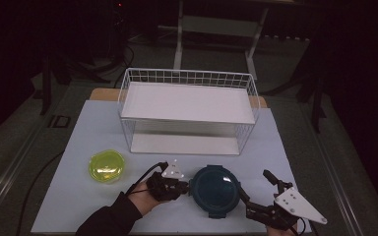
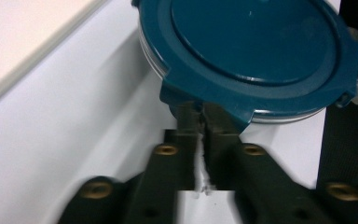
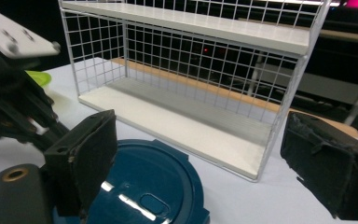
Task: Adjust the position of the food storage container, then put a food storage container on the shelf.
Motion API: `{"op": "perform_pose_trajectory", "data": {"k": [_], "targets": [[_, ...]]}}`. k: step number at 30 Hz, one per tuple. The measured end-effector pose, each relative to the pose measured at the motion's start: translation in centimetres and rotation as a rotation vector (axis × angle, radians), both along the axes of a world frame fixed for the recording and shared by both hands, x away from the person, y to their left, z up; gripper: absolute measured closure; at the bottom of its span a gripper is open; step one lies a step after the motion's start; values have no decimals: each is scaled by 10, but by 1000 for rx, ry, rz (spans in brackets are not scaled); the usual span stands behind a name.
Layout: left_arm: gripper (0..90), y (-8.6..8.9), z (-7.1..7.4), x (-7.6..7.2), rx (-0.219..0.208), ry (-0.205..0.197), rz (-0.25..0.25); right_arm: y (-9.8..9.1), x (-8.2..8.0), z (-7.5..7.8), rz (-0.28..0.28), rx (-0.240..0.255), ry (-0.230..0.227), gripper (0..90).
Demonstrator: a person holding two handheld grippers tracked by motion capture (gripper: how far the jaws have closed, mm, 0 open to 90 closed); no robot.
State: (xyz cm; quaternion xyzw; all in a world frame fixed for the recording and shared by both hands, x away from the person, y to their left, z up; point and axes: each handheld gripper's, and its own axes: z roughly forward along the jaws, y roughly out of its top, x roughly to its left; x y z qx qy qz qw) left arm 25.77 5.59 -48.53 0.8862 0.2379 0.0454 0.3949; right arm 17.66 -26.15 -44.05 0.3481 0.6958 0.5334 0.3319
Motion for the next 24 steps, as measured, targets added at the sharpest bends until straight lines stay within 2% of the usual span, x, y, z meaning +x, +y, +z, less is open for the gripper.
{"op": "perform_pose_trajectory", "data": {"k": [1, 2, 3, 4, 5, 6, 7, 8, 9, 10, 11, 13, 14, 17, 19, 21, 22, 23, 24], "targets": [[721, 2, 4, -2, -18, -9, 1, 0, 0, 0, -3, -6, -4, 106], [648, 3, 5, -2, -24, -15, 2, 1, -1, 1, -3, -10, -10, 106], [551, 6, 11, -5, -64, -20, 4, 2, -1, 1, 7, -4, -14, 106], [502, 6, 11, -5, -64, -20, 4, 2, -1, 1, 7, -4, -14, 106], [502, 7, 14, -6, -95, -19, 10, 3, -2, 1, 8, -6, -17, 106], [409, 8, 17, -7, -124, -17, 4, 3, -2, 1, 9, -9, -22, 106], [301, 10, 23, -9, -176, -7, 1, 4, -2, 2, 27, -10, -21, 106], [231, 10, 23, -9, -176, -7, 1, 4, -2, 2, 27, -10, -21, 106], [231, 10, 26, -9, -201, 4, 2, 5, -2, 2, 31, -10, -21, 106], [166, 10, 26, -9, -201, 4, 2, 5, -2, 2, 31, -10, -21, 106], [166, 11, 32, -8, -239, 27, 30, 5, -2, 2, 33, -14, -21, 106], [52, 9, 34, -6, -240, 40, 33, 6, -3, 4, 42, -32, -24, 132], [28, 9, 34, -6, -240, 40, 33, 6, -3, 4, 42, -32, -24, 132], [25, 8, 35, -2, -256, 81, 48, 5, -2, 5, 44, -45, -30, 140], [26, 8, 35, 1, -269, 117, 72, 3, -1, 6, 44, -46, -12, 140], [28, 8, 35, 4, -272, 142, 90, 0, 1, 7, 53, -29, 31, 183], [34, 8, 35, 4, -272, 142, 90, 0, 1, 7, 53, -29, 31, 183], [34, 8, 34, 7, -259, 163, 115, -1, 3, 7, 53, -31, 64, 207], [37, 8, 32, 9, -258, 178, 123, -2, 6, 6, 63, -40, 121, 208]]}}
